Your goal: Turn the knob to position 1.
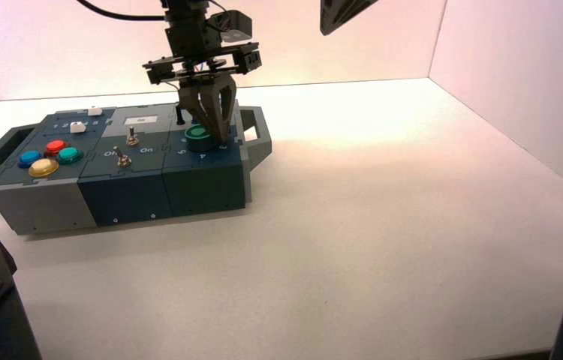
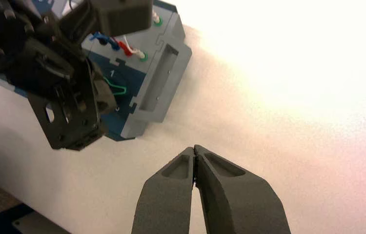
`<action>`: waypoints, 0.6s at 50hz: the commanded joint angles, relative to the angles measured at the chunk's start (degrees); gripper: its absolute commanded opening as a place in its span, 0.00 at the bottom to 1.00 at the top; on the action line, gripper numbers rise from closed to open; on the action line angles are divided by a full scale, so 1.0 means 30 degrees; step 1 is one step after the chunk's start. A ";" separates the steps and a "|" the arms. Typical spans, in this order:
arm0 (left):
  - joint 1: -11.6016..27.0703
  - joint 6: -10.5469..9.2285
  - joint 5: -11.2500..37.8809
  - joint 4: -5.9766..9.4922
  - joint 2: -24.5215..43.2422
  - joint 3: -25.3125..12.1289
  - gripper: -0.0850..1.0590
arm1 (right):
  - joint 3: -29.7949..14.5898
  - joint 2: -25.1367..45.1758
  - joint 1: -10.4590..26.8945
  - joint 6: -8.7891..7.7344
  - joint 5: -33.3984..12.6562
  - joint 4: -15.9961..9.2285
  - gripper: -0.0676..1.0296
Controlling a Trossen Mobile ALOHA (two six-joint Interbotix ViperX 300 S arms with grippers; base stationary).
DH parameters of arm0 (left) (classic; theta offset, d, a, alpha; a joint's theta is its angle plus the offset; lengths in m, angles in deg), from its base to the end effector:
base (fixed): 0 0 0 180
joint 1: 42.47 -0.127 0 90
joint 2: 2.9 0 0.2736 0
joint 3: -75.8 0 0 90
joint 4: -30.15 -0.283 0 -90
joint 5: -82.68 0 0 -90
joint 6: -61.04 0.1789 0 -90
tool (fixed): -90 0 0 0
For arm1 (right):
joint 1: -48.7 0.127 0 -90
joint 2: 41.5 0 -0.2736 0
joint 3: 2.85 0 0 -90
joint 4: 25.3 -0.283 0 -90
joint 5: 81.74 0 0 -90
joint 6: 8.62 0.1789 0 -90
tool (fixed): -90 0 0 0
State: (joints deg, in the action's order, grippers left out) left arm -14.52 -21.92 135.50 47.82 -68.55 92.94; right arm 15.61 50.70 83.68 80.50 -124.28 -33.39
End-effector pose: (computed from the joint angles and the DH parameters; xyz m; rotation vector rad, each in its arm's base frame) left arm 0.2587 -0.1862 0.0154 0.1511 1.6561 -0.5054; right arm 0.2823 0.2183 0.1420 -0.2081 1.1072 0.5824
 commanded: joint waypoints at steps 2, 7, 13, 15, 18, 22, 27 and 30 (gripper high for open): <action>-0.0322 0.0234 0.0234 -0.0117 -0.0176 -0.0850 0.05 | -0.0205 -0.0498 -0.0029 0.0029 0.0059 -0.0059 0.04; -0.0322 0.0234 0.0322 -0.0088 -0.0059 -0.1143 0.05 | -0.0176 -0.0498 -0.0029 0.0000 0.0088 -0.0029 0.04; -0.0352 0.0234 0.0352 -0.0117 0.0117 -0.1523 0.05 | -0.0088 -0.0498 -0.0029 0.0000 0.0088 -0.0059 0.04; -0.0352 0.0234 0.0410 -0.0088 0.0176 -0.1611 0.05 | 0.0000 -0.0498 0.0000 0.0000 0.0059 -0.0029 0.04; -0.0352 0.0234 0.0557 -0.0117 0.0293 -0.1787 0.05 | 0.0088 -0.0498 -0.0029 0.0000 0.0059 -0.0029 0.04; -0.0352 0.0234 0.0586 -0.0117 0.0352 -0.1875 0.05 | 0.0176 -0.0527 0.0000 0.0000 0.0088 -0.0059 0.04; -0.0381 0.0264 0.0557 -0.0117 0.0352 -0.1904 0.05 | 0.0234 -0.0557 -0.0029 0.0000 0.0059 -0.0059 0.04; -0.0439 0.0234 0.0557 -0.0117 0.0381 -0.1904 0.05 | 0.0205 -0.0557 -0.0029 0.0000 0.0088 -0.0059 0.04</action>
State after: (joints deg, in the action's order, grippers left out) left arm -15.31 -21.48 137.17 47.55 -66.44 88.54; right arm 17.01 50.70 83.68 80.50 -124.28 -33.39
